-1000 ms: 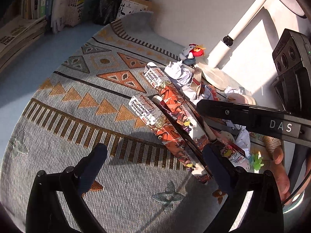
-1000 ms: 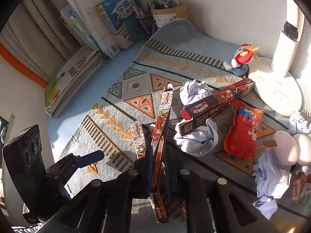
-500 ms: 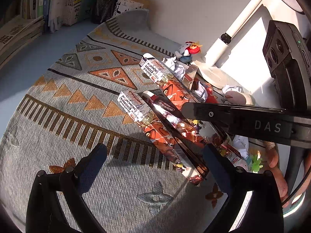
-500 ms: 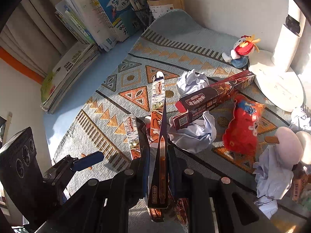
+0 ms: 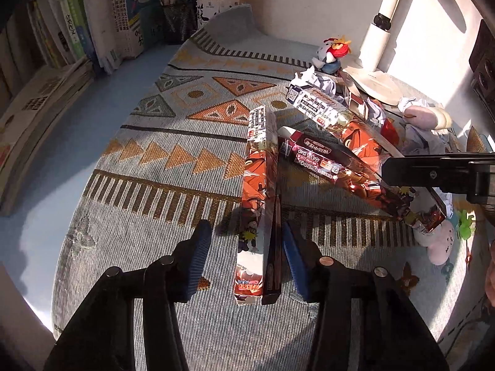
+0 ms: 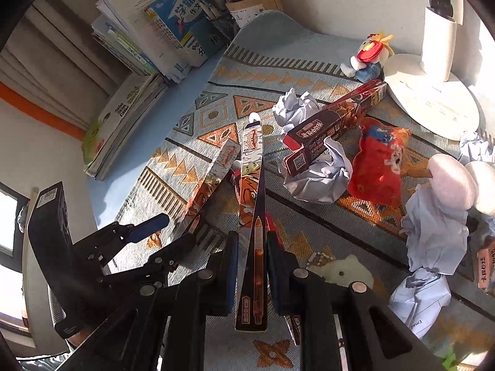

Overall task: Organize objects
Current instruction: 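Grasp a long red snack box with the right gripper and lift it, then carry the red snack box with the right gripper into the brown bowl and release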

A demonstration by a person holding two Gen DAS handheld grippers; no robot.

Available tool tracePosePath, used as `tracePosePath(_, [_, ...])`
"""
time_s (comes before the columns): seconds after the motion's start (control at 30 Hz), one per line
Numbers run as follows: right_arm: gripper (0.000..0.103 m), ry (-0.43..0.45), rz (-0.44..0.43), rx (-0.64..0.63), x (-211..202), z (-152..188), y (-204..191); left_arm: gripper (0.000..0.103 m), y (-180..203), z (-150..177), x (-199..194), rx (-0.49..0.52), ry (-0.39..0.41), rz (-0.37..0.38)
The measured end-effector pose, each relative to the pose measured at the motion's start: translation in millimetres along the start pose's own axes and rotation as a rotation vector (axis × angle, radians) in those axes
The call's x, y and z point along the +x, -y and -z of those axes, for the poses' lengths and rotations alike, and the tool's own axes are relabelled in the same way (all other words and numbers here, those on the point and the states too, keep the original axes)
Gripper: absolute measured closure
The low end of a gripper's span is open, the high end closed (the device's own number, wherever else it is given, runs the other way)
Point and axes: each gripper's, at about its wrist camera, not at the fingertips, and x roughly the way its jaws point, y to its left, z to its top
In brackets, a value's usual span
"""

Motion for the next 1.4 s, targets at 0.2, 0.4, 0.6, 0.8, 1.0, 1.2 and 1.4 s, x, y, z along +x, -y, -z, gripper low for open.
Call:
tracePosePath(0.2, [0.086, -0.032, -0.125, 0.033, 5.6, 14.5, -8.4, 0.058, -15.2, -1.7, -9.2, 0.032, 0.013, 0.103])
tracePosePath(0.4, [0.086, -0.048, 0.001, -0.029, -4.0, 55.6, -28.4, 0.058, 5.4, -15.7, 9.6, 0.098, 0.027, 0.075])
tracePosePath(0.6, [0.084, -0.045, 0.098, -0.067, -3.3, 97.2, -34.0, 0.079, 6.4, -7.0, 11.5, 0.123, 0.064, 0.066])
tracePosePath(0.8, [0.073, -0.026, 0.142, -0.106, 7.4, 97.9, -42.3, 0.079, 0.4, 3.0, -2.7, 0.1, 0.072, 0.08])
tracePosePath(1.0, [0.085, 0.003, 0.283, -0.207, 16.1, 104.3, -59.0, 0.079, 4.9, 5.4, -9.7, 0.079, 0.069, 0.038])
tracePosePath(1.2, [0.086, 0.04, 0.211, -0.161, -14.4, 110.6, -54.0, 0.079, 21.7, 3.0, -29.3, 0.117, 0.113, 0.049])
tracePosePath(1.4, [0.086, 0.177, 0.16, -0.049, -83.2, 119.8, -36.8, 0.079, 58.8, -7.4, -64.3, 0.189, 0.186, 0.078])
